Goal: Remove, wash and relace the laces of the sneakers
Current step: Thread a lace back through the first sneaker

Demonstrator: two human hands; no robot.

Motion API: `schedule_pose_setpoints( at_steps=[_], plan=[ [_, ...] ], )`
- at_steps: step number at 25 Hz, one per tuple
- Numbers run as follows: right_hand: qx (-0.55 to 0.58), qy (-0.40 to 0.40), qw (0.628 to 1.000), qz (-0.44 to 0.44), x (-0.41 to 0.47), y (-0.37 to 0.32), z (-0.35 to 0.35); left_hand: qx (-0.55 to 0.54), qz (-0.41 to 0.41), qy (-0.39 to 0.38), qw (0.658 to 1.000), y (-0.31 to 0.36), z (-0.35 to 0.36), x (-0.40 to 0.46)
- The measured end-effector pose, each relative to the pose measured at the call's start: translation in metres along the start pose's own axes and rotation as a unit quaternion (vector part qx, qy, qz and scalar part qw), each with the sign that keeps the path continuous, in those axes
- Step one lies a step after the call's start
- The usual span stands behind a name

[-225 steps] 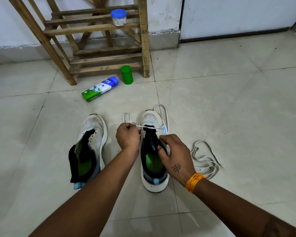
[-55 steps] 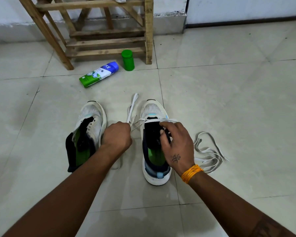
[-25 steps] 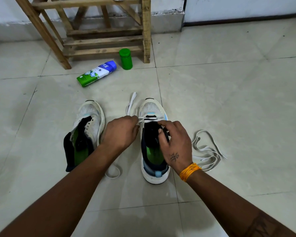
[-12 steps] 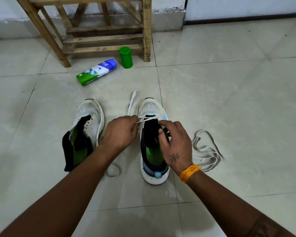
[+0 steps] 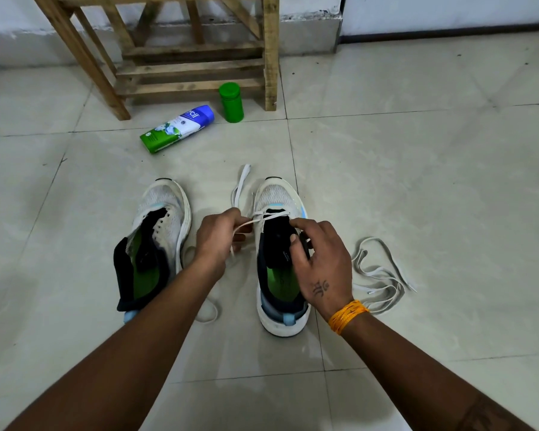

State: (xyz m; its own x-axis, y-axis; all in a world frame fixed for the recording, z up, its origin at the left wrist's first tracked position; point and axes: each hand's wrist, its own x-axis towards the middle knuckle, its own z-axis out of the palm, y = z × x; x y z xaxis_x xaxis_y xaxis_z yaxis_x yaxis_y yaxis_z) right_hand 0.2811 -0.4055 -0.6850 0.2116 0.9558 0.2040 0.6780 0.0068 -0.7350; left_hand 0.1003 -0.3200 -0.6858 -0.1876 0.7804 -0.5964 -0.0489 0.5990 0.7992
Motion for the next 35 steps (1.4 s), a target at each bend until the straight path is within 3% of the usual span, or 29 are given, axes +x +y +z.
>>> schedule_pose_setpoints(
  at_steps=[4, 8, 14, 21, 27, 32, 35],
  plan=[
    [0.000, -0.001, 1.000, -0.004, 0.000, -0.001, 0.000, 0.017, 0.048, 0.081, 0.995, 0.004, 0.022, -0.006],
    [-0.009, 0.000, 1.000, -0.009, -0.001, -0.001, -0.001, -0.064, 0.088, 0.062, 0.992, 0.014, 0.036, -0.007],
    [-0.027, 0.003, 1.000, -0.005, -0.002, -0.005, -0.001, -0.035, 0.140, 0.065, 0.987, 0.016, 0.036, -0.012],
    [-0.016, 0.010, 0.998, -0.051, 0.017, -0.020, -0.010, -0.058, 0.217, -0.048, 0.973, 0.057, 0.025, -0.033],
    [0.039, -0.042, 0.995, -0.086, 0.075, -0.071, -0.017, -0.067, 0.309, -0.072, 0.946, 0.105, 0.022, -0.074],
    [0.116, -0.026, 0.989, -0.093, 0.081, -0.091, -0.009, -0.082, 0.334, -0.098, 0.934, 0.146, 0.024, -0.104],
    [0.035, -0.085, 0.993, -0.076, 0.071, -0.076, -0.005, -0.086, 0.347, -0.097, 0.929, 0.160, 0.018, -0.109]
  ],
)
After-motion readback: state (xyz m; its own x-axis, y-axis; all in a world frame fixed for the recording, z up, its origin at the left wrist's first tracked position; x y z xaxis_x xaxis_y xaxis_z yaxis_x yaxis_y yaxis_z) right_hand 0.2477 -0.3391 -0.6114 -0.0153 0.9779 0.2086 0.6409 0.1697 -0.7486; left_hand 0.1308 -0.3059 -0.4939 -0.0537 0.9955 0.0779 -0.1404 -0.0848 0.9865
